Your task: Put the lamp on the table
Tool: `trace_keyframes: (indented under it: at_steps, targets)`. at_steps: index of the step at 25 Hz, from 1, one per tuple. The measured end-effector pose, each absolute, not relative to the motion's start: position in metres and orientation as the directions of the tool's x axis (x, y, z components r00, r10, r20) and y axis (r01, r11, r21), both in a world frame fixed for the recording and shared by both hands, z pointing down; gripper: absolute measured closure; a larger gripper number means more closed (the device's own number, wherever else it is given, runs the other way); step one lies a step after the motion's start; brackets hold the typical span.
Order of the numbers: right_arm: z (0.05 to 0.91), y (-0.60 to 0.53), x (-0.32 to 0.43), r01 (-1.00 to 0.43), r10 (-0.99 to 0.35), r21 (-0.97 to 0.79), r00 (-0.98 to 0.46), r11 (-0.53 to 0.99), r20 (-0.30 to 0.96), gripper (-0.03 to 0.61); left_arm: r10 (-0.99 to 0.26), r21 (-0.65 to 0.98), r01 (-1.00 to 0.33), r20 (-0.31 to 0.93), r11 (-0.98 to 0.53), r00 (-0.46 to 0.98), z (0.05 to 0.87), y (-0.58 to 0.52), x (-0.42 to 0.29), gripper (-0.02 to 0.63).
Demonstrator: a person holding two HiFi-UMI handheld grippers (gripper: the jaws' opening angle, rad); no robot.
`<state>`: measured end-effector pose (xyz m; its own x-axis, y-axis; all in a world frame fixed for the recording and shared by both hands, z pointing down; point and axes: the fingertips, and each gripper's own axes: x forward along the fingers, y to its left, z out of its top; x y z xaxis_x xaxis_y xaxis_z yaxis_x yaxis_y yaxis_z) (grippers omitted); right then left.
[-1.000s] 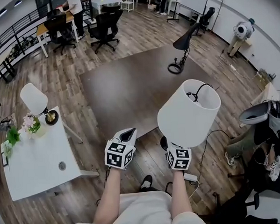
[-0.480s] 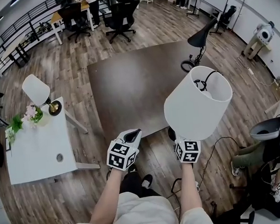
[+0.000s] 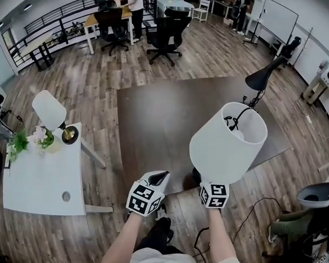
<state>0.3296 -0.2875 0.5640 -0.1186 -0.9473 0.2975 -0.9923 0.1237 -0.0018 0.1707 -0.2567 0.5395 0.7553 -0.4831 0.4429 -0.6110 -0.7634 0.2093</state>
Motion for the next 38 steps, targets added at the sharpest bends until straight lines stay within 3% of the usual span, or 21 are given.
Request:
trace_keyframes:
  at_steps: [17,38]
  targets:
    - [0.643,-0.433,0.342,-0.986,-0.942,-0.020,-0.166,0.167,0.291,0.391,-0.474,0.240,-0.643,0.502,-0.727,0.724,0.607,-0.374,0.184,0.614]
    - [0.694,-0.464,0.325,-0.982,-0.953,0.089,-0.140,0.169,0.270,0.391,-0.400,0.280,-0.600,0.531,-0.750,0.747,0.644,-0.380,0.204,0.614]
